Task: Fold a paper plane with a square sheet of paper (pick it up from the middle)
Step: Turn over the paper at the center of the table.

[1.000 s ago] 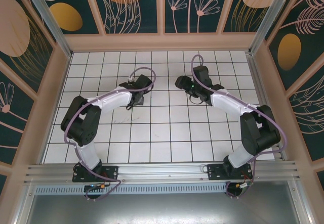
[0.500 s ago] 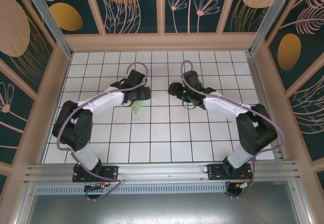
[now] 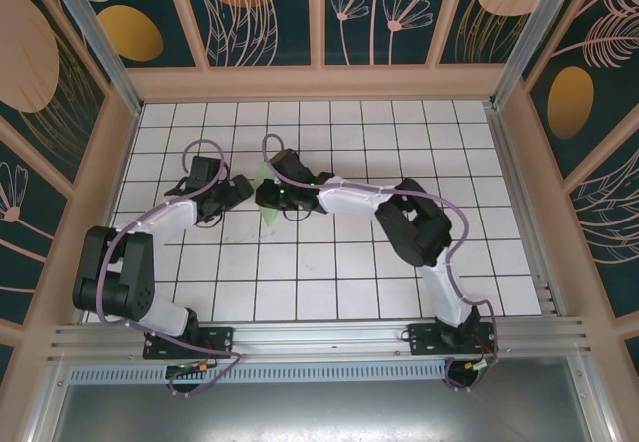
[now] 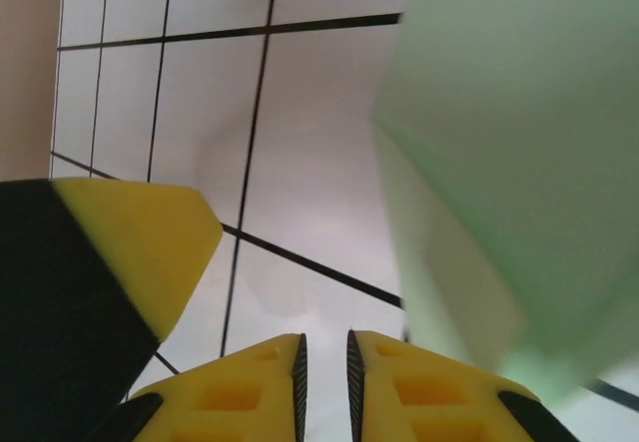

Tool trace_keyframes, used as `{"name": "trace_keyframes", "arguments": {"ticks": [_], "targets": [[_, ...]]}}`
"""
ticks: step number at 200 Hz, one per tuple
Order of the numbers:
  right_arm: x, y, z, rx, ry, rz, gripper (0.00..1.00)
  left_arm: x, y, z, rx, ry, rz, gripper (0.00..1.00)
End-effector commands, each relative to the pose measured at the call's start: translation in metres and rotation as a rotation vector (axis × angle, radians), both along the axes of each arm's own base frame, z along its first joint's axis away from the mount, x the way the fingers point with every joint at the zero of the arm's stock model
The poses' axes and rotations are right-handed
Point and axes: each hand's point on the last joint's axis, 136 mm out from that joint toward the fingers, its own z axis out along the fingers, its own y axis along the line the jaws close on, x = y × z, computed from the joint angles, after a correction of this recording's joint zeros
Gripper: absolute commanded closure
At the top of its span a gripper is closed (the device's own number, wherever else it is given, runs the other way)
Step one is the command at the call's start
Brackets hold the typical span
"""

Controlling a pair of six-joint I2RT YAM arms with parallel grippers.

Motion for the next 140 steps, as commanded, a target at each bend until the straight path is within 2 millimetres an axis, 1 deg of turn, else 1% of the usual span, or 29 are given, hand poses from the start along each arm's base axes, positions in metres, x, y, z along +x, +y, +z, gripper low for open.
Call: {"name": "trace_keyframes", "arguments": {"ticks": [1,29,53,71,85,104,118,129,135,137,140], "targets": [[0.002,0.009,-0.014,-0.025,0.056,0.01,0.78,0.008,0.004,0.015,-0.073,-0.066,0.05,0.02],[0.007,0.002,-0.037,-0.113,0.08,-0.006,0.78,0.007,0.004,0.015,-0.071,-0.06,0.044,0.02],[0.006,-0.013,-0.052,-0.191,0.088,0.019,0.78,0.009,0.001,0.014,-0.078,-0.059,0.031,0.01],[0.001,-0.03,-0.064,-0.26,0.093,0.067,0.78,0.01,-0.003,0.014,-0.092,-0.058,0.008,0.02],[-0.006,-0.044,-0.073,-0.315,0.077,0.122,0.78,0.01,-0.006,0.014,-0.101,-0.059,-0.006,0.01],[-0.023,-0.063,-0.083,-0.373,0.04,0.25,0.78,0.011,-0.009,0.016,-0.108,-0.066,-0.024,0.01],[-0.036,-0.082,-0.089,-0.418,0.011,0.359,0.77,0.012,-0.012,0.018,-0.113,-0.074,-0.047,0.02],[-0.048,-0.1,-0.094,-0.448,-0.018,0.451,0.76,0.012,-0.015,0.019,-0.12,-0.081,-0.068,0.01],[-0.054,-0.109,-0.092,-0.454,-0.036,0.486,0.75,0.011,-0.016,0.019,-0.125,-0.083,-0.078,0.02],[-0.056,-0.113,-0.094,-0.46,-0.043,0.51,0.75,0.011,-0.017,0.019,-0.127,-0.083,-0.082,0.01],[-0.059,-0.116,-0.091,-0.454,-0.051,0.525,0.75,0.012,-0.017,0.02,-0.13,-0.086,-0.086,0.01]]}}
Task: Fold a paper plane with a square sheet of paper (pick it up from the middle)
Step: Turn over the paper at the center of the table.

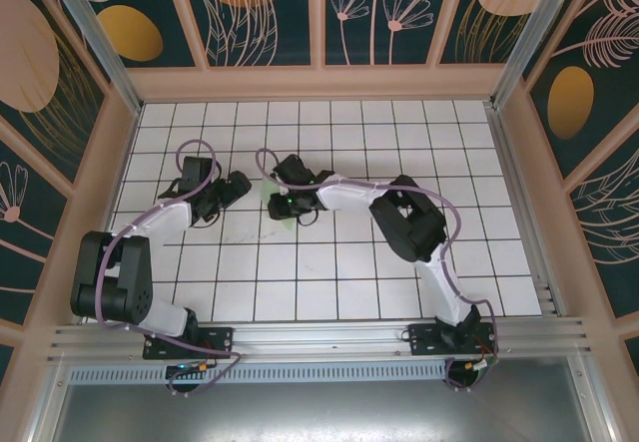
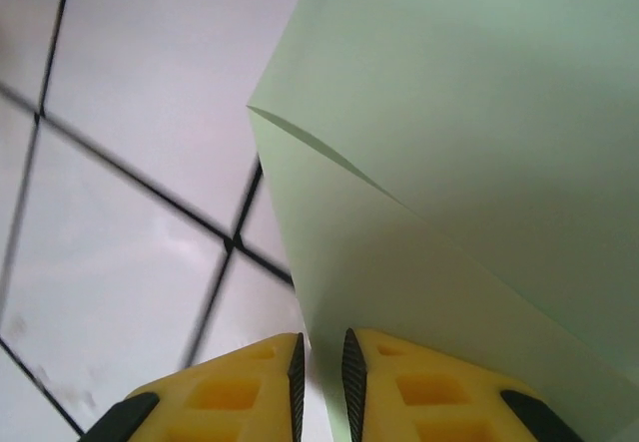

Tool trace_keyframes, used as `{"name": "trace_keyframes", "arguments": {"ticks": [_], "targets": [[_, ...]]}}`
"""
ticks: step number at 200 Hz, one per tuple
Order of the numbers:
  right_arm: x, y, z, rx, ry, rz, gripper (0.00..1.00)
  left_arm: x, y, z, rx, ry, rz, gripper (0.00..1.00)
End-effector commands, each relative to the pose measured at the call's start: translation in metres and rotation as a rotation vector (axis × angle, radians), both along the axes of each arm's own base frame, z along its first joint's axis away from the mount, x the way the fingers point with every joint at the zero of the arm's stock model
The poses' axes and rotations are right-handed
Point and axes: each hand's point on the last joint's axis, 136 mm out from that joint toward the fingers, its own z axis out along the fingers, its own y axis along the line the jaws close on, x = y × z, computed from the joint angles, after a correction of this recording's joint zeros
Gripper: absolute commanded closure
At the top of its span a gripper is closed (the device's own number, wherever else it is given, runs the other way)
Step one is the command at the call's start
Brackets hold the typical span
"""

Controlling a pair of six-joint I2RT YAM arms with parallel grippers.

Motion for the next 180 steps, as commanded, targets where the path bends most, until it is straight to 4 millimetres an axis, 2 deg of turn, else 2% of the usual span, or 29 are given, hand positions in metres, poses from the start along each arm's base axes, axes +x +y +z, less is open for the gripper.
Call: {"name": "trace_keyframes", "arguments": {"ticks": [1,14,29,57,79,95,107,131,180], "targets": [[-0.043,-0.068,-0.038,-0.2,0.031,0.246,0.75,0.006,-0.009,0.01,-0.026,-0.048,-0.063,0.01],[-0.052,-0.082,-0.03,-0.178,0.02,0.314,0.74,0.006,-0.014,0.01,-0.044,-0.053,-0.084,0.02],[-0.053,-0.091,-0.014,-0.143,0.005,0.346,0.74,0.005,-0.02,0.011,-0.075,-0.061,-0.107,0.02],[-0.038,-0.084,0.03,-0.078,-0.077,0.297,0.72,0.004,-0.03,0.014,-0.131,-0.078,-0.137,0.01],[-0.022,-0.073,0.067,0.019,-0.112,0.136,0.69,0.002,-0.037,0.017,-0.172,-0.088,-0.159,0.01],[-0.006,-0.078,0.084,0.059,-0.133,-0.076,0.68,-0.001,-0.042,0.018,-0.208,-0.089,-0.171,0.02],[-0.004,-0.078,0.095,0.132,-0.114,-0.195,0.68,-0.004,-0.045,0.018,-0.234,-0.091,-0.173,0.02],[-0.005,-0.074,0.095,0.199,-0.074,-0.352,0.68,-0.008,-0.054,0.019,-0.287,-0.088,-0.195,0.01],[-0.002,-0.072,0.061,0.183,0.011,-0.467,0.69,-0.016,-0.079,0.019,-0.336,-0.066,-0.258,0.02]]}}
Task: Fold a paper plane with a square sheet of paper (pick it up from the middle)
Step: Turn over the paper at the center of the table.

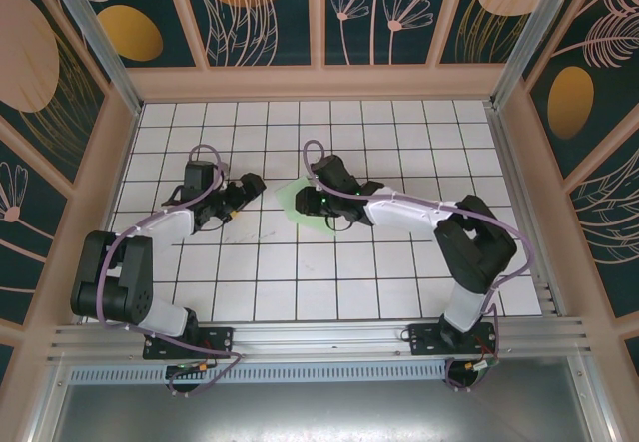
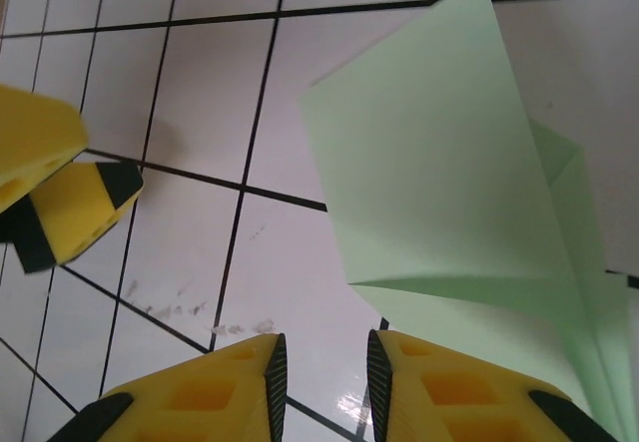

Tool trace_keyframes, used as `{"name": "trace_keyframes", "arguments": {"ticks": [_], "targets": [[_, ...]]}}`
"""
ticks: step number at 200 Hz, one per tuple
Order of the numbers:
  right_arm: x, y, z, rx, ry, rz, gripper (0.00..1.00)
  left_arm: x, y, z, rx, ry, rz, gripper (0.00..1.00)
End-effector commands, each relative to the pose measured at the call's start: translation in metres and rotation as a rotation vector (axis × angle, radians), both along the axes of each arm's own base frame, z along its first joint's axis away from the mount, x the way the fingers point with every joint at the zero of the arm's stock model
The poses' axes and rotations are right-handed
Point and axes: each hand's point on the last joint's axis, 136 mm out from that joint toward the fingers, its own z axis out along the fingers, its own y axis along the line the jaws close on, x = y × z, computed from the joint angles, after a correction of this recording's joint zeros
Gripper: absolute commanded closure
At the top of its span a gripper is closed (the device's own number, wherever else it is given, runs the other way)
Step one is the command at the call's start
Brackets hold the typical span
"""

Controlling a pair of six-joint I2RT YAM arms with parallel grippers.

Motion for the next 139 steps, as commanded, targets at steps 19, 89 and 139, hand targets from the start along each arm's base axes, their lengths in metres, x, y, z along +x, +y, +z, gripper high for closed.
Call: {"name": "trace_keyframes", "arguments": {"ticks": [19,89,139], "targets": [[0.012,-0.007,-0.03,0.007,0.074,-0.143,0.69,-0.006,-0.026,0.004,-0.06,-0.005,-0.066,0.02],[0.014,-0.025,-0.067,0.009,0.172,-0.173,0.69,-0.013,-0.042,-0.005,-0.078,0.037,-0.101,0.05],[0.008,-0.039,-0.084,0.023,0.242,-0.192,0.7,-0.021,-0.058,-0.013,-0.118,0.099,-0.127,0.16]]}}
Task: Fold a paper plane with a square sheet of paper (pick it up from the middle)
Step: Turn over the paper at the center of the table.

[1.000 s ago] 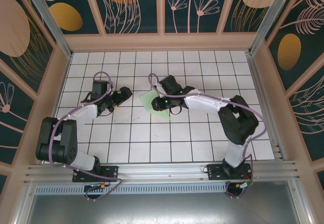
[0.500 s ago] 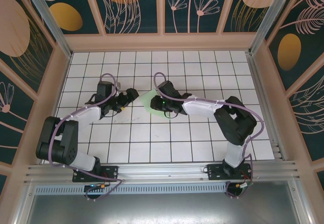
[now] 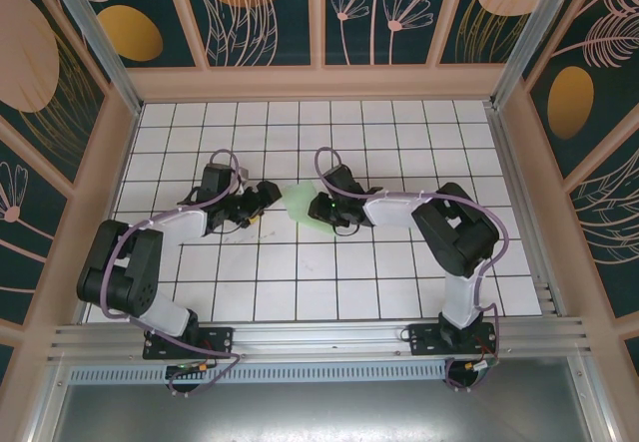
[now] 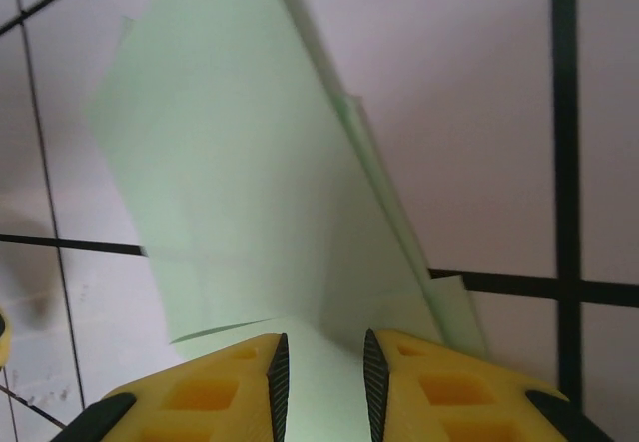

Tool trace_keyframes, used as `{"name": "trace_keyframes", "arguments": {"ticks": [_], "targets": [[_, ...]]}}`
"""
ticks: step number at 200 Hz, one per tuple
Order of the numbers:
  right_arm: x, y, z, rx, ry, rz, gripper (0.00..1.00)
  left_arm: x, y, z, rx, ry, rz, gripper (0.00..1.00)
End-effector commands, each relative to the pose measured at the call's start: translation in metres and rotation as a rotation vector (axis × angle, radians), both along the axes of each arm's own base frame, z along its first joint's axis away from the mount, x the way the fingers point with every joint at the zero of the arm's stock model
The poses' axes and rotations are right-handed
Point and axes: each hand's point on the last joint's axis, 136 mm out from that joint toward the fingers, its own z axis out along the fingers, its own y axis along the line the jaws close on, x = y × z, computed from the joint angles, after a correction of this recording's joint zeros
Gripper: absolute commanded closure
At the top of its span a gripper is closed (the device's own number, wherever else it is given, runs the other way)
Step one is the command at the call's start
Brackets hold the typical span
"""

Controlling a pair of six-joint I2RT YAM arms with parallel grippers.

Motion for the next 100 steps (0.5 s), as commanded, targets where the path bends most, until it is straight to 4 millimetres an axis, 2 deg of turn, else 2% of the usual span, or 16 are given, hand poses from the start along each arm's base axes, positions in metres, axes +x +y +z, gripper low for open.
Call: {"name": "trace_keyframes", "arguments": {"ticks": [1,50,100], "targets": [[-0.004,-0.006,-0.01,0.024,0.044,-0.015,0.7,-0.002,-0.011,0.001,-0.042,0.017,-0.021,0.16],[-0.007,-0.019,-0.013,0.13,0.093,-0.042,0.69,-0.008,-0.024,-0.003,-0.089,0.06,-0.036,0.27],[-0.01,-0.026,-0.016,0.219,0.139,-0.05,0.69,-0.009,-0.038,-0.005,-0.125,0.084,-0.075,0.47]]}}
